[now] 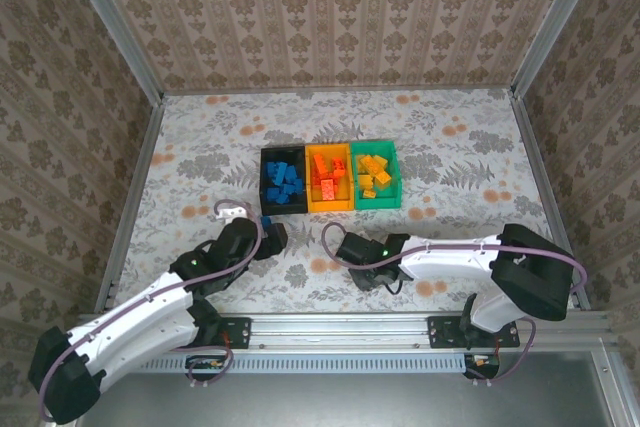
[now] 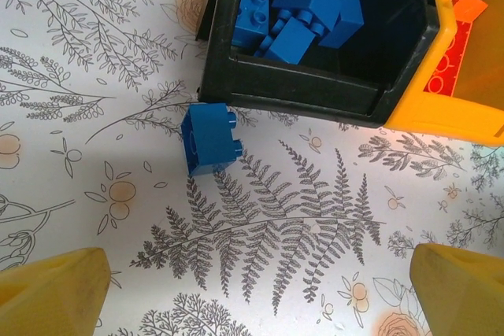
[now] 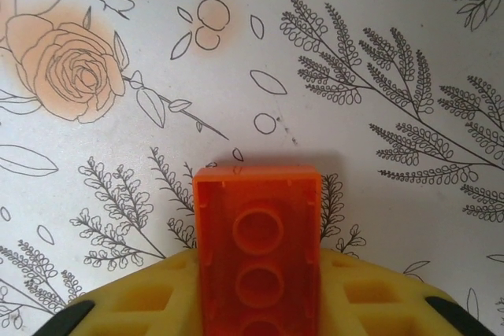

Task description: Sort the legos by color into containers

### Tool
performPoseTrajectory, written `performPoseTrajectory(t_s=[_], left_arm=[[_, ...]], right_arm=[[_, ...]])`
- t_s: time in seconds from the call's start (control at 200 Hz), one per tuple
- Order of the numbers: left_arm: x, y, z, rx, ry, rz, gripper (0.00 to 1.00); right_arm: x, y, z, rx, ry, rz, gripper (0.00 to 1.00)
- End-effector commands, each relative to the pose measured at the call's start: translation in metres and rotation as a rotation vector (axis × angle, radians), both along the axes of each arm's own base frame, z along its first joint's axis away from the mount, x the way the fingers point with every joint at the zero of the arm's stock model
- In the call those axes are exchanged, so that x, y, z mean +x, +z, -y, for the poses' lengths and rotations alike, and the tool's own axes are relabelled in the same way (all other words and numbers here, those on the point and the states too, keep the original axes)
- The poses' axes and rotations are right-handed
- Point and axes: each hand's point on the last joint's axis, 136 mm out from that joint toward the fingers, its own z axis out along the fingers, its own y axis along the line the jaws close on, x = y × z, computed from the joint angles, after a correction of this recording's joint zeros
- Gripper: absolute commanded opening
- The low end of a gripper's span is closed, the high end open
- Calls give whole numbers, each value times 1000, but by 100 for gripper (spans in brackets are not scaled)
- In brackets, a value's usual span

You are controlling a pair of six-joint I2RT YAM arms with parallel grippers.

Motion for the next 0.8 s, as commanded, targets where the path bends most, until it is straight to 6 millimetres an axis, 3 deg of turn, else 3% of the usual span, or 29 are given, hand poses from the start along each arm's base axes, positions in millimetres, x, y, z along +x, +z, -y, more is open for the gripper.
performPoseTrajectory(t_s=[0.0,0.16,0.185,0.34,0.555,0.795], left_arm=[[1,1,0,-15,10,-5,100],[1,1,0,-12,13,-5,100],[1,2,0,-13,13,-4,100],[2,3,1,-17,9,1,100],[2,1,1,-20,11,2,100],[2,1,2,-30,10,-1,100]], right_arm=[[4,6,-11,55,9,33,30],[25,39,-18,126,-7,112,29],[29,53,-21,164,-10,139,29],[57,95,-32,246,-26,216,29],[120,163,-50,372,-93,354,29],[209,161,-60,328,-242,373,29]])
